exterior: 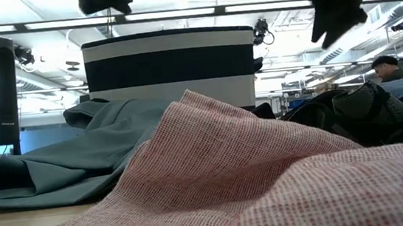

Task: Sort clothes
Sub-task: Put the dark red underwear into the blue bin

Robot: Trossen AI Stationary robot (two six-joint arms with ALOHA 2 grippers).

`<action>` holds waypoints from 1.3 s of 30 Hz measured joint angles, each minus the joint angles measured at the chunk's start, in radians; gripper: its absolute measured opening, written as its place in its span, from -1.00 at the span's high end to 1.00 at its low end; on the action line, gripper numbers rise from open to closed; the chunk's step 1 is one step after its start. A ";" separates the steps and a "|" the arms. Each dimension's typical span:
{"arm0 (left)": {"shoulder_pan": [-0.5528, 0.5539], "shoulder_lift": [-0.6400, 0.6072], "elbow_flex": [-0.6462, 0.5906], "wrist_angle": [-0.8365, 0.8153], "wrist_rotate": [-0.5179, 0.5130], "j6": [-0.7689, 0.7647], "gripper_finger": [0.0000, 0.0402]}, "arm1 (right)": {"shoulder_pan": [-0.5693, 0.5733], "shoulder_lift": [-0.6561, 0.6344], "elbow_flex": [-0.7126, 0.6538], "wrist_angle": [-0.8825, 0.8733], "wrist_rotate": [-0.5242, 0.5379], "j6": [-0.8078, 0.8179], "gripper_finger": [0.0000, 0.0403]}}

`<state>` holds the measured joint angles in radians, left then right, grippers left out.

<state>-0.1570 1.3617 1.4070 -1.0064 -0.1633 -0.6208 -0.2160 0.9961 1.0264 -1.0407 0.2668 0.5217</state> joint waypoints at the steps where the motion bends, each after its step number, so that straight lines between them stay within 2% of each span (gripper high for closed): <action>1: -0.017 -0.019 -0.038 0.026 -0.007 -0.027 0.45 | -0.020 0.021 0.000 -0.011 -0.020 0.000 -0.30; 6: -0.097 -0.106 -0.225 0.139 -0.058 -0.167 0.45 | -0.112 0.160 0.000 -0.090 -0.035 -0.061 -0.38; 10: -0.145 -0.146 -0.319 0.212 -0.062 -0.248 0.45 | -0.159 0.251 0.000 -0.070 -0.048 -0.118 -0.36; 20: -0.218 -0.176 -0.417 0.224 -0.128 -0.327 0.45 | -0.262 0.411 -0.001 -0.012 -0.160 -0.206 -0.27; 29: -0.224 -0.179 -0.457 0.266 -0.147 -0.353 0.45 | -0.297 0.507 -0.038 0.001 -0.253 -0.200 -0.13; 33: -0.224 -0.184 -0.458 0.274 -0.166 -0.354 0.45 | -0.291 0.504 -0.098 0.023 -0.263 -0.189 0.13; 38: -0.224 -0.187 -0.458 0.273 -0.166 -0.353 0.45 | -0.260 0.454 -0.142 0.044 -0.263 -0.186 0.82; 39: -0.224 -0.187 -0.458 0.272 -0.166 -0.353 0.45 | -0.252 0.440 -0.143 0.043 -0.263 -0.185 0.90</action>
<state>-0.3809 1.1748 0.9493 -0.7341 -0.3294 -0.9737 -0.4681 1.4357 0.8830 -0.9974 0.0036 0.3366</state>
